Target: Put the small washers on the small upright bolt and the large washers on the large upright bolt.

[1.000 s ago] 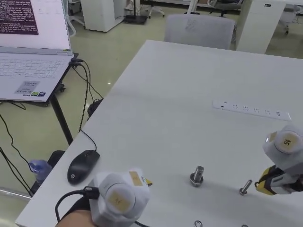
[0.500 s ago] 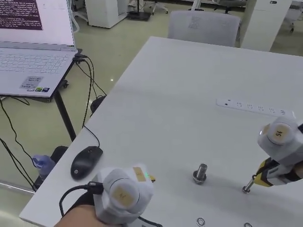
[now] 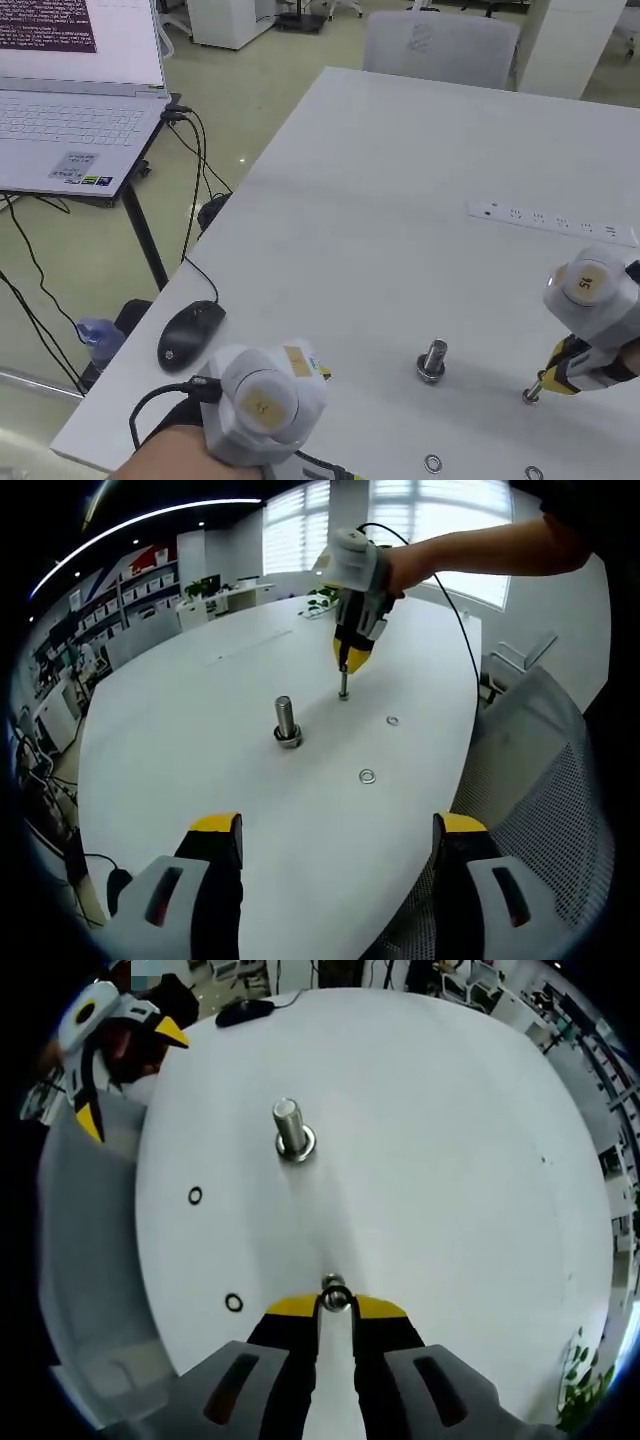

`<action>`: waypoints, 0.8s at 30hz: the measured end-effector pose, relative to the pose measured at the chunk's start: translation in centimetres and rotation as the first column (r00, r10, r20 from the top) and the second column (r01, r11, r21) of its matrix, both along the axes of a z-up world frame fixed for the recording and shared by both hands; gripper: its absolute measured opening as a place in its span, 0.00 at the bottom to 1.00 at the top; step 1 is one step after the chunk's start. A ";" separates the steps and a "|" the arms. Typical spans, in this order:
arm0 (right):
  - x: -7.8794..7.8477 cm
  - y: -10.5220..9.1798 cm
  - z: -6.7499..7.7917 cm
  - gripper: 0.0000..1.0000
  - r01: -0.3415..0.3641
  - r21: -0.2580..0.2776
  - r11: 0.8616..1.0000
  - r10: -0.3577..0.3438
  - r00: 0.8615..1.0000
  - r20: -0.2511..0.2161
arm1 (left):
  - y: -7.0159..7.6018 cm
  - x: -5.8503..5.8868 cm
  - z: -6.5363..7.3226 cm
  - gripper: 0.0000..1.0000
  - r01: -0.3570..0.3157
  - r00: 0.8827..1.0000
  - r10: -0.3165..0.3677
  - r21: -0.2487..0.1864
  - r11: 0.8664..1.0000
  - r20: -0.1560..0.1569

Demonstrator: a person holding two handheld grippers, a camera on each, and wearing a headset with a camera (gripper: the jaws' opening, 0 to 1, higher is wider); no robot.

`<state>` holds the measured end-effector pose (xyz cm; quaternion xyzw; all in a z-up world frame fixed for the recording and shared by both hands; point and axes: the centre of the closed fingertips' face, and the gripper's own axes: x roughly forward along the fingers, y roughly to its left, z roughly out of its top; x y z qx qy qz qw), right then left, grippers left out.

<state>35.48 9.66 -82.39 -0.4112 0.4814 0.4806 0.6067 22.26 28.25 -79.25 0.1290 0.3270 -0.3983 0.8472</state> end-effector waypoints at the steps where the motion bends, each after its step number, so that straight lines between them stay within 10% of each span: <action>1: 0.0 0.0 -0.1 0.13 -0.001 -0.002 1.000 0.001 1.000 -0.002 | 0.0 0.0 0.0 0.77 0.000 1.000 0.000 -0.001 1.000 -0.001; 24: 0.7 -0.1 -4.0 0.13 -0.012 -0.047 0.999 0.010 0.999 -0.044 | 0.7 -0.2 -0.9 0.76 0.006 1.000 -0.006 0.009 1.000 -0.029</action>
